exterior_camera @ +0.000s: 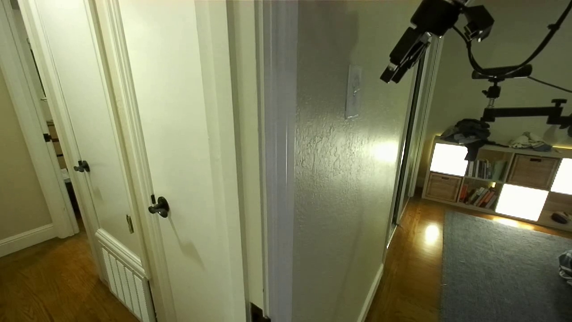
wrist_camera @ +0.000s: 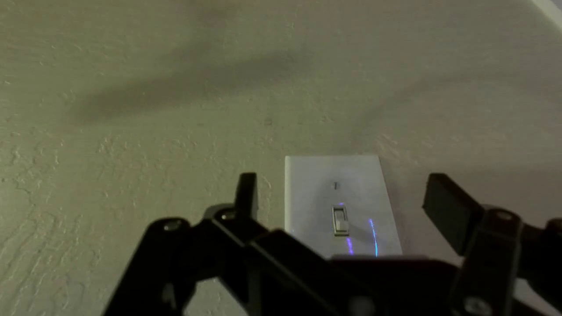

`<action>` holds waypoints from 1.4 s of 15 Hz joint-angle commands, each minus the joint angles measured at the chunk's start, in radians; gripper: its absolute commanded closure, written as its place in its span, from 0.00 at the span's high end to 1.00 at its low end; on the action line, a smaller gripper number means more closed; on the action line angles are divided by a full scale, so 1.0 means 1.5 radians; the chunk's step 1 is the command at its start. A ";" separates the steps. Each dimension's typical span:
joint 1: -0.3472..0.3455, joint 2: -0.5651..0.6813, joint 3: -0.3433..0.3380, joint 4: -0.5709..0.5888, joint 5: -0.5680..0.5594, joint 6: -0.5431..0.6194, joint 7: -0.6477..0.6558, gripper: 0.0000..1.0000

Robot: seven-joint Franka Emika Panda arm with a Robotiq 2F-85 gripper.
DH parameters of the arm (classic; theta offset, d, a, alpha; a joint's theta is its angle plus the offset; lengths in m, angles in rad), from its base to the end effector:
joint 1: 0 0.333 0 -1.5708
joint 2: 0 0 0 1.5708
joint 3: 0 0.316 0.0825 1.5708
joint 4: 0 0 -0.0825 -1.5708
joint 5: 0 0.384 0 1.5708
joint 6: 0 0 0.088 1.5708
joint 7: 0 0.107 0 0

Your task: Turn off the light switch

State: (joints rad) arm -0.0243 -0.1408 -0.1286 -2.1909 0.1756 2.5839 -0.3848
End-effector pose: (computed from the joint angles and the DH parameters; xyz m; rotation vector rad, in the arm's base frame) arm 0.5392 -0.0887 0.5053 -3.0173 -0.1576 -0.8527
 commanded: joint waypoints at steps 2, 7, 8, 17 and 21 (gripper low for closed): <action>0.007 0.053 -0.002 0.064 0.068 0.002 -0.058 0.60; -0.004 0.097 0.016 0.108 0.133 0.001 -0.110 0.26; -0.006 0.104 0.019 0.115 0.141 0.001 -0.119 0.20; -0.023 0.124 0.031 0.123 0.155 -0.005 -0.140 0.06; -0.023 0.124 0.035 0.108 0.171 -0.012 -0.145 0.06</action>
State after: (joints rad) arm -0.0395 0.0362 -0.0962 -2.0124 0.3919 2.5775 -0.5585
